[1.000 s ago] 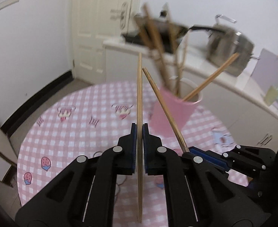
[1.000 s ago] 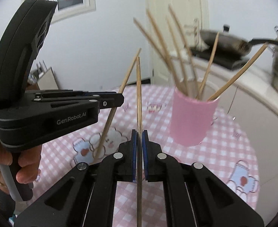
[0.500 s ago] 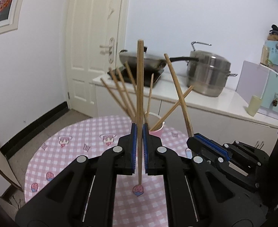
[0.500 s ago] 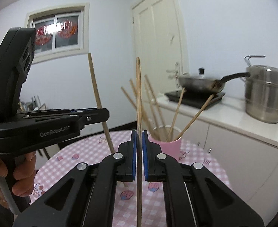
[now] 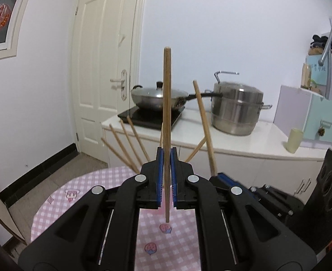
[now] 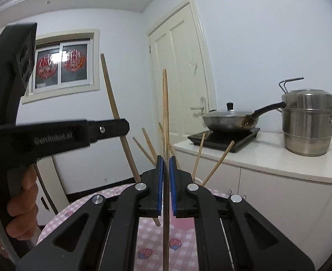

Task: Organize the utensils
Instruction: 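Lift both held chopsticks upright and carry both tools over the pink cup, then lower the left tool's chopstick into the pink cup while the right tool lowers its chopstick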

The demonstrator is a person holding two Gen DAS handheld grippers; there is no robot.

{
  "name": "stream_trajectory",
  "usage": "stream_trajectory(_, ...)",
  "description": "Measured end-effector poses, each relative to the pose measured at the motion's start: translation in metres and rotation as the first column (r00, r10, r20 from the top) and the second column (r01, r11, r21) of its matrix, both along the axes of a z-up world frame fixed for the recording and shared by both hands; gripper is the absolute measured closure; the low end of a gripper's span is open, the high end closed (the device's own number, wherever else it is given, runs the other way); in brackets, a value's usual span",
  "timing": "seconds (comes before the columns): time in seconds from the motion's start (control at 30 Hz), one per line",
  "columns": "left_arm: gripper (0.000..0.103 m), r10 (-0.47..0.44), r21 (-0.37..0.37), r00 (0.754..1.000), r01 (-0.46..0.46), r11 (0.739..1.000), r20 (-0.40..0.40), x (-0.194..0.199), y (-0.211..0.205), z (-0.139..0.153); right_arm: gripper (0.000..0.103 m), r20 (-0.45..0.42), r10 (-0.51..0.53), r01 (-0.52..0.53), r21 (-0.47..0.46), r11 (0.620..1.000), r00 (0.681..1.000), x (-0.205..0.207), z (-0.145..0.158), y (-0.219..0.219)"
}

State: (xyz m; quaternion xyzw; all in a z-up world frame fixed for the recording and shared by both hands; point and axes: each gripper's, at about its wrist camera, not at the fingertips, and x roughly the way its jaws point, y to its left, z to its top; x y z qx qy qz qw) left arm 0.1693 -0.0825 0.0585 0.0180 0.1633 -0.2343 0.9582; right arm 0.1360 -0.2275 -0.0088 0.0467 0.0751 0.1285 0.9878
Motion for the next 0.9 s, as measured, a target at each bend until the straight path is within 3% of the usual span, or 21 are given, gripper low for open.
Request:
stream_trajectory(0.6,0.097,0.049,-0.063,0.995,-0.043,0.997,0.081,0.019,-0.008,0.035,0.099,0.093,-0.009,0.005,0.038,0.999,0.996,0.016,0.025,-0.008)
stream_trajectory(0.73,0.097,0.081,-0.071,0.992,-0.074,0.995,0.097,0.032,-0.010,0.030,0.099,0.114,-0.014,0.008,0.053,0.999,0.993,0.024,0.024,-0.010)
stream_trajectory(0.9,0.097,0.064,-0.107,0.996,-0.057,0.993,0.059,0.055,-0.015,0.017,0.099,0.156,-0.019,0.006,0.078,0.997,0.988,0.042,0.023,-0.014)
